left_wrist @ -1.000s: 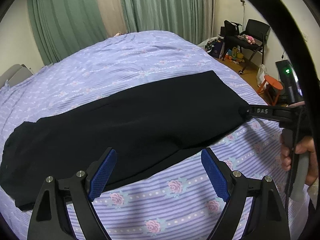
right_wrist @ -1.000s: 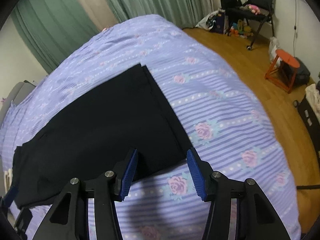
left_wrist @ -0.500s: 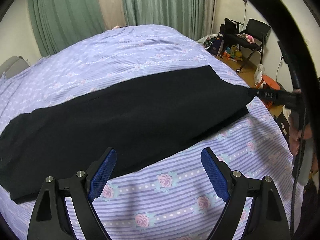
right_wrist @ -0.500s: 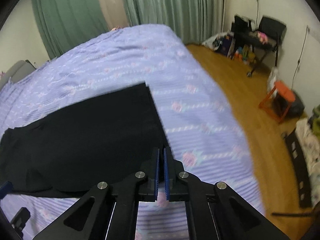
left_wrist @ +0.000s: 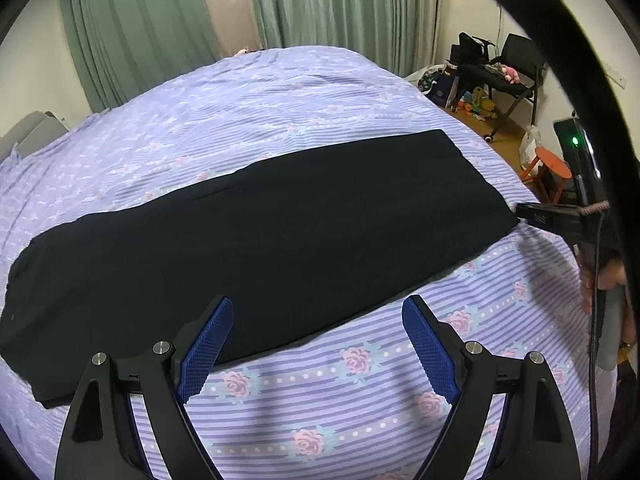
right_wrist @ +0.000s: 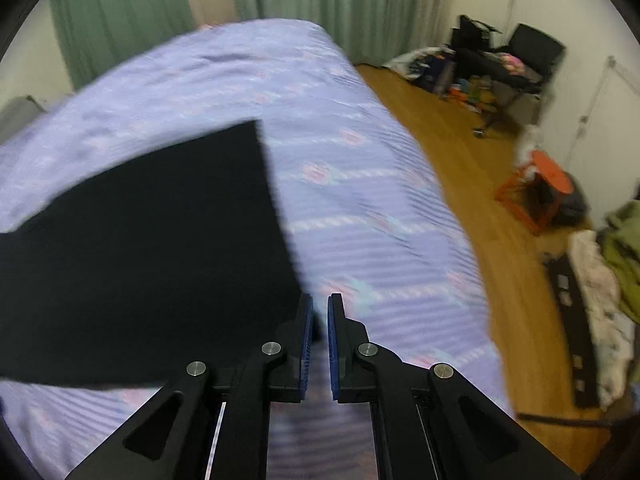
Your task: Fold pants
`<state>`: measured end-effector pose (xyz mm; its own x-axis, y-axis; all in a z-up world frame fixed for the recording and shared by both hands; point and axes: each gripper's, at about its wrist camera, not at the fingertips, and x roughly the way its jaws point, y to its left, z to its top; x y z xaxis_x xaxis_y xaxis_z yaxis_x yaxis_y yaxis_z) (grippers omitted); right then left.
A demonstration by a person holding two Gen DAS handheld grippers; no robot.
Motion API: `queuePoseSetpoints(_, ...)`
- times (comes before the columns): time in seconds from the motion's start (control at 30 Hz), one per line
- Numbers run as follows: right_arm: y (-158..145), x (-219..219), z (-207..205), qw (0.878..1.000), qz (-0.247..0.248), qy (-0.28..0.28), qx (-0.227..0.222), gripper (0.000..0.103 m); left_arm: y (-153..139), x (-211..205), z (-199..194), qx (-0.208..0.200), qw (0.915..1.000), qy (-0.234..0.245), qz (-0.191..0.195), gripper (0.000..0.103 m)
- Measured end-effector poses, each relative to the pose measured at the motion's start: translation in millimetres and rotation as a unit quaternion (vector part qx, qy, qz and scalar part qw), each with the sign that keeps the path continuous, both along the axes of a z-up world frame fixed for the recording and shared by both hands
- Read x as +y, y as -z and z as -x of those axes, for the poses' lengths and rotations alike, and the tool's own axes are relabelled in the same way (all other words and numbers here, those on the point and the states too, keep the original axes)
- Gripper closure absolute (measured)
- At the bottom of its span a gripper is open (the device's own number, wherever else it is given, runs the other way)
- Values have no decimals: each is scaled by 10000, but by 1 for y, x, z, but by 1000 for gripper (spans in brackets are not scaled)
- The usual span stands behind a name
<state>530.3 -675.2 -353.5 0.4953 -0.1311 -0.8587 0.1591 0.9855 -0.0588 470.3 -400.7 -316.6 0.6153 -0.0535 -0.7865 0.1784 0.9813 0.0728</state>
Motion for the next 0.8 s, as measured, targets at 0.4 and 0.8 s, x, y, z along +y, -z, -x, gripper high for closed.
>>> queuePoseSetpoints(0.4, -43, 7, 56, 9931, -983, -1, -636, 47, -3, -4, -3, -311, 9988, 185, -322, 16)
queuePoseSetpoints(0.8, 22, 17, 46, 9537, -2953, 452, -357, 47, -1, -1, -9, -381, 9989, 110, -232, 16)
